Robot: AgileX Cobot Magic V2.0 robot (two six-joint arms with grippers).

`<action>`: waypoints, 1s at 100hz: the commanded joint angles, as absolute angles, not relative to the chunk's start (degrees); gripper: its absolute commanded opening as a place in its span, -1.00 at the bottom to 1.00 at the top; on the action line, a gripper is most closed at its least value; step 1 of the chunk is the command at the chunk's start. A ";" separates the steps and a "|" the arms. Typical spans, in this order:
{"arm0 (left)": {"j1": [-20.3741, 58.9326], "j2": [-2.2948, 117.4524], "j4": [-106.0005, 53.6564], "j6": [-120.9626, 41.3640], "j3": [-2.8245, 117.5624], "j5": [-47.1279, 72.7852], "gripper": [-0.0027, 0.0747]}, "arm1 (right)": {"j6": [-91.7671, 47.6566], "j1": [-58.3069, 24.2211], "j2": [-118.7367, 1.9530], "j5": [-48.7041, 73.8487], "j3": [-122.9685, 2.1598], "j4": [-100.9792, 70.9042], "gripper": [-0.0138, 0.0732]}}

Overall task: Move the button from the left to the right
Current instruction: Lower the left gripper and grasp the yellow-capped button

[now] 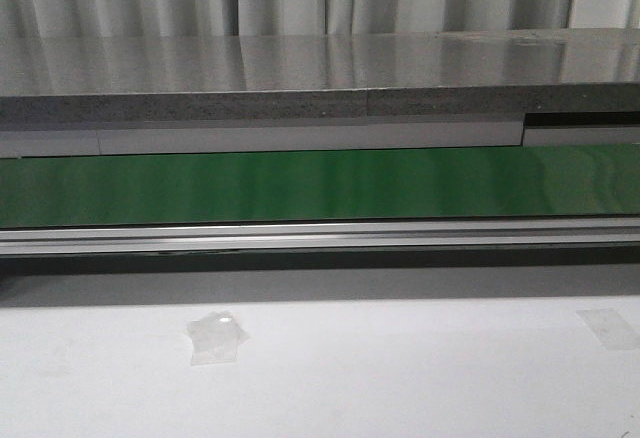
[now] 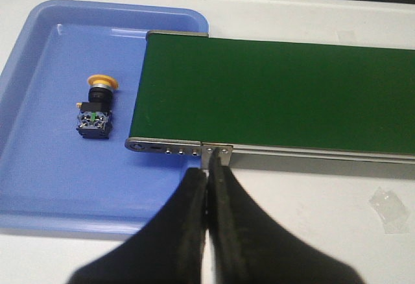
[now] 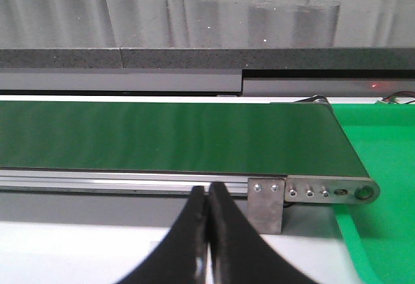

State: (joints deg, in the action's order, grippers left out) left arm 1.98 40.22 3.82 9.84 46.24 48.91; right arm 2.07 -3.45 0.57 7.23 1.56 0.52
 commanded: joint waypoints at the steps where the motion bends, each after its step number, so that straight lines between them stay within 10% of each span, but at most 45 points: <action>1: 2.35 40.43 3.81 10.35 48.17 45.49 -0.56 | 2.01 -3.34 1.66 2.04 0.70 1.03 -0.84; 27: 2.35 40.43 4.14 10.35 48.17 45.37 0.70 | 2.01 -3.34 1.66 2.04 0.70 1.03 -0.84; 100: -14.37 73.28 10.11 12.73 64.20 36.63 0.69 | 2.01 -3.34 1.66 2.04 0.70 1.03 -0.84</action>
State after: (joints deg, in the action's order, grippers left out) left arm -12.63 69.20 9.79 13.09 59.69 40.60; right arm 2.07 -3.45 0.57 7.23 1.56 0.52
